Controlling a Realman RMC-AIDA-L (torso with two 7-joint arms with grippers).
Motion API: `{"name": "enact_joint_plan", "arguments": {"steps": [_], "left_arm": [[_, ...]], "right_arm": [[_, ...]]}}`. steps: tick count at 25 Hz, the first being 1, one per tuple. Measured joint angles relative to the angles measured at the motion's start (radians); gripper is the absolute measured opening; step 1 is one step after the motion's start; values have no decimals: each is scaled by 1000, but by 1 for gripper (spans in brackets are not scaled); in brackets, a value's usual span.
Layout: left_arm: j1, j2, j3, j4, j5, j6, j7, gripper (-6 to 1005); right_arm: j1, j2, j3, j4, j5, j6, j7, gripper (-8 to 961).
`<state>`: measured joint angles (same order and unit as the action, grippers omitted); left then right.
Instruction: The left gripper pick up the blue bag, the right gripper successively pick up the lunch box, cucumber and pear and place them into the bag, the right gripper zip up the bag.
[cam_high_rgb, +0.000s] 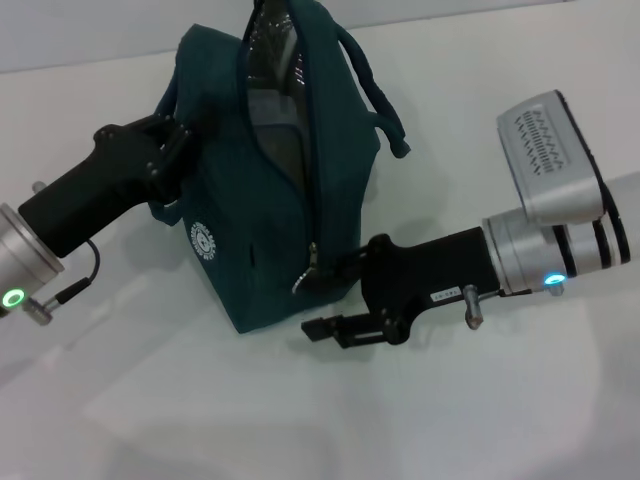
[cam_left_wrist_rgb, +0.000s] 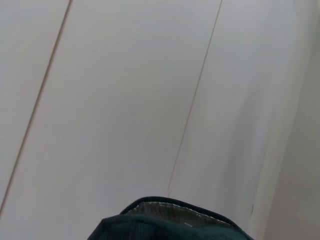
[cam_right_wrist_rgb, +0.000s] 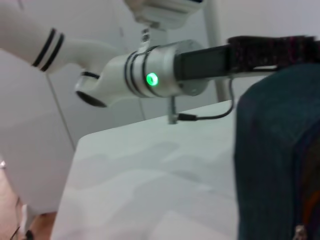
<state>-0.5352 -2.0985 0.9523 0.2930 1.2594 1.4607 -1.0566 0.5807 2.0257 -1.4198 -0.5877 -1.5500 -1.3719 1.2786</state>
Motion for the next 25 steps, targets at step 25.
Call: {"name": "enact_joint_plan", "arguments": {"steps": [25], "left_arm": [[21, -4, 2, -38, -33, 12, 12, 70]], "right_arm": [[-32, -16, 73, -6, -19, -21, 19, 391]]}}
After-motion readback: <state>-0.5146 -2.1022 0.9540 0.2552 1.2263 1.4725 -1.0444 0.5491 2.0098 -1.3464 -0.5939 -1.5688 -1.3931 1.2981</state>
